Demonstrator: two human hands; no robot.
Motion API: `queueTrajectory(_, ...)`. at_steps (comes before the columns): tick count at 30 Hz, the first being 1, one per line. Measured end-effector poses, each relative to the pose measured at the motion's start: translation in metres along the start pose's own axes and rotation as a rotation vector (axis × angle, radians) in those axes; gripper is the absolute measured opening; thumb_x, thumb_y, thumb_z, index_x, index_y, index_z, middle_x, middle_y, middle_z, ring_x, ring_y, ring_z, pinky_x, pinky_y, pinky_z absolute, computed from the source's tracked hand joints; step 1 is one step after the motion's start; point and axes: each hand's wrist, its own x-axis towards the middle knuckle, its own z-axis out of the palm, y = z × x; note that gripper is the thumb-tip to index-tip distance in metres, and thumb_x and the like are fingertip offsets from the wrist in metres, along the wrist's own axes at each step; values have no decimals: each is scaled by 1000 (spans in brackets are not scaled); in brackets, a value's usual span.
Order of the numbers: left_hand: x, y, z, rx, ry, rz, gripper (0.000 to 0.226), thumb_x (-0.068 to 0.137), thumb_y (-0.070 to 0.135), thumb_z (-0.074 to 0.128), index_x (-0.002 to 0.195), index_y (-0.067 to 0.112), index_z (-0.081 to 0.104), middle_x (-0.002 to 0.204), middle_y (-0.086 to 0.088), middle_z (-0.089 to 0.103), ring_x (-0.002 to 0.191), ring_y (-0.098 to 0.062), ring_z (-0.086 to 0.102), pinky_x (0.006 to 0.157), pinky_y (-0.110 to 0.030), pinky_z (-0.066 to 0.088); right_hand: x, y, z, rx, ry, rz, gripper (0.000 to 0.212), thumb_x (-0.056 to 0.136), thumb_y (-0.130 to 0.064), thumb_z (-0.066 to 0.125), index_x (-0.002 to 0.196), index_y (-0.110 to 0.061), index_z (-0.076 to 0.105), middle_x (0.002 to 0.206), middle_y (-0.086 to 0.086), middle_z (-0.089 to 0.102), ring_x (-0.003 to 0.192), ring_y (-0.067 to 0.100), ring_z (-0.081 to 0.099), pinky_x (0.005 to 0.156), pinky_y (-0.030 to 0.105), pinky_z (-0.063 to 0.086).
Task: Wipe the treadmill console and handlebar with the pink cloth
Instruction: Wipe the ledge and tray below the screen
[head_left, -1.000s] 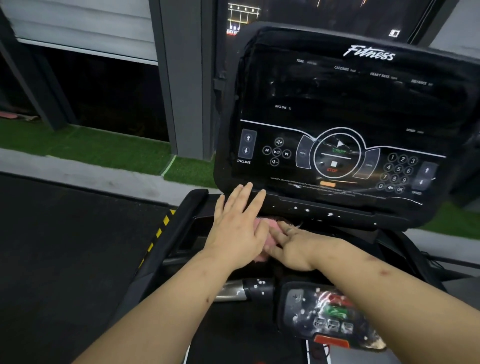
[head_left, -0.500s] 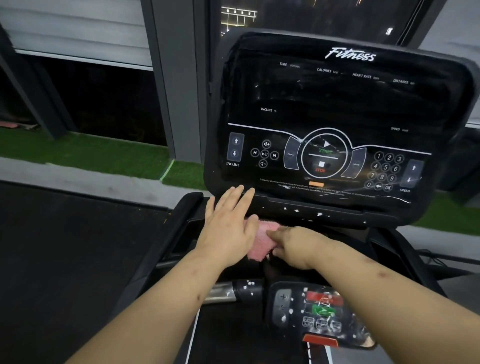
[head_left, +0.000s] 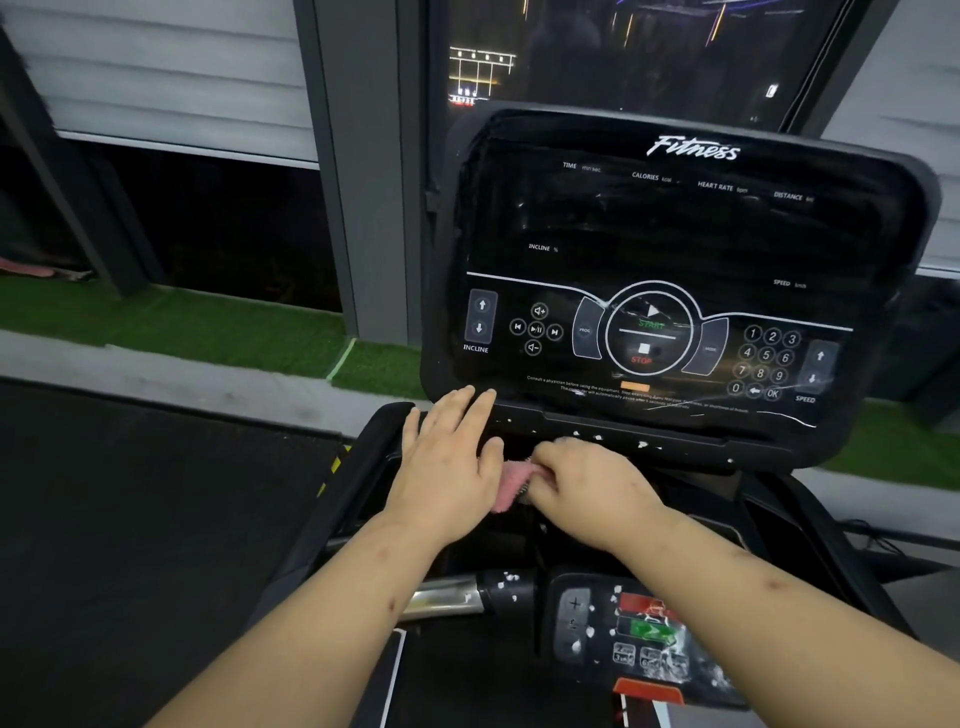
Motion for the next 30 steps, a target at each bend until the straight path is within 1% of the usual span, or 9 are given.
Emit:
queueTrajectory(7, -1, -13, -14, -87, 151, -54, 52, 108, 31, 41, 159, 24, 37, 165, 2, 33, 152, -13, 22, 128, -50, 13, 24, -33, -6, -9, 560, -212, 22, 87, -26, 65, 76, -21, 46, 77, -2, 48, 65, 19, 50, 60, 37, 49)
queueTrajectory(9, -2, -15, -19, -91, 173, -66, 52, 108, 30, 42, 159, 24, 36, 165, 2, 32, 151, -13, 21, 127, -49, 15, 36, -41, -4, -39, 629, -235, 18, 85, -20, 68, 79, -17, 51, 75, -1, 46, 61, 18, 44, 57, 37, 47)
queueTrajectory(12, -5, -17, -20, -68, 149, -62, 57, 106, 29, 46, 161, 25, 31, 167, 3, 28, 152, -13, 17, 128, -48, 12, 50, -41, 9, -74, 601, -190, 17, 84, -16, 63, 93, -16, 49, 82, 5, 52, 58, 25, 55, 49, 36, 44)
queueTrajectory(15, -10, -18, -14, -29, 133, -14, 60, 102, 23, 51, 159, 24, 33, 164, 1, 30, 152, -16, 21, 129, -47, 13, 55, -36, 22, -136, 550, -156, 44, 73, -6, 78, 101, -18, 46, 90, 9, 52, 55, 27, 54, 47, 30, 31)
queueTrajectory(18, -16, -17, -4, 18, 151, 101, 66, 91, 11, 58, 153, 21, 38, 155, -2, 40, 145, -20, 33, 126, -49, 23, 55, -30, 28, -106, 544, -177, 40, 78, -4, 75, 104, -18, 48, 89, 10, 51, 59, 29, 53, 48, 37, 43)
queueTrajectory(20, -16, -14, 5, 45, 147, 166, 69, 87, 10, 58, 153, 17, 41, 153, -3, 42, 144, -21, 35, 123, -49, 28, 54, -22, 32, -92, 526, -172, 25, 85, -7, 68, 102, -15, 52, 90, 9, 51, 66, 30, 55, 57, 45, 53)
queueTrajectory(22, -13, -8, 12, 65, 106, 198, 71, 88, 12, 53, 157, 12, 38, 160, -5, 37, 150, -22, 30, 125, -48, 25, 54, -14, 32, -91, 457, -155, 12, 94, -17, 56, 106, -15, 55, 95, 5, 52, 78, 26, 57, 71, 44, 56)
queueTrajectory(26, -8, 5, 23, 111, 19, 150, 79, 99, 26, 46, 166, 17, 7, 174, -3, 6, 160, -20, -3, 130, -42, 0, 47, -8, 13, -18, 376, -144, 26, 97, -29, 47, 120, -19, 57, 107, 0, 57, 92, 18, 59, 86, 36, 55)
queueTrajectory(30, -5, 13, 27, 170, -4, 98, 76, 100, 37, 42, 166, 25, 7, 174, -2, 1, 159, -19, -11, 129, -46, -6, 35, -1, -13, -74, 442, -182, 48, 95, -34, 49, 139, -17, 58, 127, 5, 62, 111, 24, 61, 95, 45, 52)
